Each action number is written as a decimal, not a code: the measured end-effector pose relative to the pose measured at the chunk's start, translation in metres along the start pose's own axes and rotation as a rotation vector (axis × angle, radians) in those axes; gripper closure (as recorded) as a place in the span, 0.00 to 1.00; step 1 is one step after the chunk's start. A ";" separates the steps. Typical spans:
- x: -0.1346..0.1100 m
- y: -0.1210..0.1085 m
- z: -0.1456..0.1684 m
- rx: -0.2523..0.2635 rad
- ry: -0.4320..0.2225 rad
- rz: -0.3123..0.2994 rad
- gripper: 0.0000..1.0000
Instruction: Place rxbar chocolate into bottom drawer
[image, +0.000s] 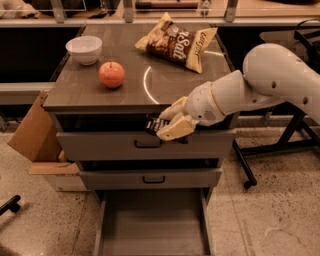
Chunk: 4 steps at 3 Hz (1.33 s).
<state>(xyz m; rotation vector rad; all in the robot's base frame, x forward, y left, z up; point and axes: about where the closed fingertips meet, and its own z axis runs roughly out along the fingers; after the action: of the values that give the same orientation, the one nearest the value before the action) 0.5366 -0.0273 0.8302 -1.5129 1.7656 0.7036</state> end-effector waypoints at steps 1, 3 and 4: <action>0.008 0.031 0.000 -0.013 0.011 0.027 1.00; 0.035 0.058 0.021 -0.049 0.000 0.069 1.00; 0.054 0.065 0.044 -0.106 0.018 0.057 1.00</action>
Offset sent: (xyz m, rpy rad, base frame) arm -0.0776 0.0044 -0.0805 0.0483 0.1363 -0.0121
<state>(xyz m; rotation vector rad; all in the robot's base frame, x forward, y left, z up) 0.4756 -0.0151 0.7580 -1.5478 1.8160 0.8258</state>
